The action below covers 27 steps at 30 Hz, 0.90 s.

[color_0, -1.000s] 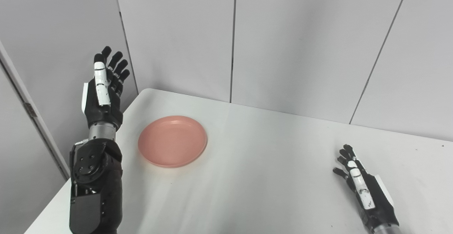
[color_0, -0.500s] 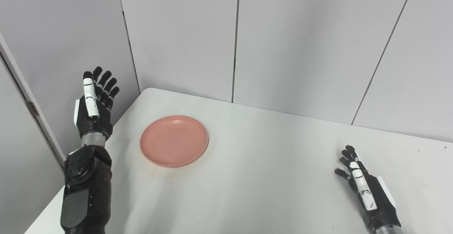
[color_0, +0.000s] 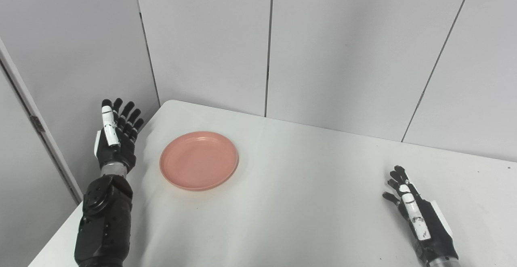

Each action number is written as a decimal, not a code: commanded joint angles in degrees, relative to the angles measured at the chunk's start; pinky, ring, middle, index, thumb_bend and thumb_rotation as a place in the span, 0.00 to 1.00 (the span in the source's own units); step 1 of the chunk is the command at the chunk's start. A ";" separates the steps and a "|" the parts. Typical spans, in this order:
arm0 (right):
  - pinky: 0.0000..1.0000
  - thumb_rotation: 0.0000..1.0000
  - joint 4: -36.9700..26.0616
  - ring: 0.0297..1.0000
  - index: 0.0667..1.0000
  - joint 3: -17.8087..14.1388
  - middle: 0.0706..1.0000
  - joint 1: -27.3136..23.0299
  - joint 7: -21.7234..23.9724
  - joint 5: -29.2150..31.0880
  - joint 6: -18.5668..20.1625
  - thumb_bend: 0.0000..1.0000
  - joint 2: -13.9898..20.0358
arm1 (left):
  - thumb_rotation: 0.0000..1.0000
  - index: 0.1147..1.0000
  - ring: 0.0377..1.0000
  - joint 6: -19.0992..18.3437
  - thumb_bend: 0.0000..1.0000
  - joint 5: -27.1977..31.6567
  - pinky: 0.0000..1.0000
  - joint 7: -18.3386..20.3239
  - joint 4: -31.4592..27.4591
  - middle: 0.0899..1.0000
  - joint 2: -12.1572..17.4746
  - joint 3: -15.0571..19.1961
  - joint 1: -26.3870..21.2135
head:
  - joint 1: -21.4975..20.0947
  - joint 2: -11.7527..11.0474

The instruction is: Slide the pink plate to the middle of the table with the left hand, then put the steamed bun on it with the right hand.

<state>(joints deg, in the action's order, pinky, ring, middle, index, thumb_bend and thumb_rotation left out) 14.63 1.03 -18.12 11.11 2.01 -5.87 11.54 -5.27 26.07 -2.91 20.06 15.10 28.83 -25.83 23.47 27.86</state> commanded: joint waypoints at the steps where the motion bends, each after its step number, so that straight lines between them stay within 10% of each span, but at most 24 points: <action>1: 0.95 1.00 -1.02 0.95 0.97 -0.47 0.96 -0.20 -0.70 -0.13 0.38 0.15 0.14 | 1.00 0.94 0.92 1.62 0.58 0.48 0.94 0.56 -0.41 0.92 1.41 -0.09 -2.53 | -0.05 0.01; 27: 0.95 1.00 -3.05 0.95 0.97 -0.28 0.96 0.41 -1.21 -0.84 2.38 0.12 -0.38 | 1.00 0.92 0.90 -4.44 0.55 3.31 0.93 7.68 11.74 0.91 -2.12 -6.54 -3.86 | -1.46 1.13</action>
<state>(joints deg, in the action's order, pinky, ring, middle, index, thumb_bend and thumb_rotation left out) 12.76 1.10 -17.40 10.21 1.16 -4.07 10.96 -6.80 29.15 4.12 30.71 14.12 23.26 -29.50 21.97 28.92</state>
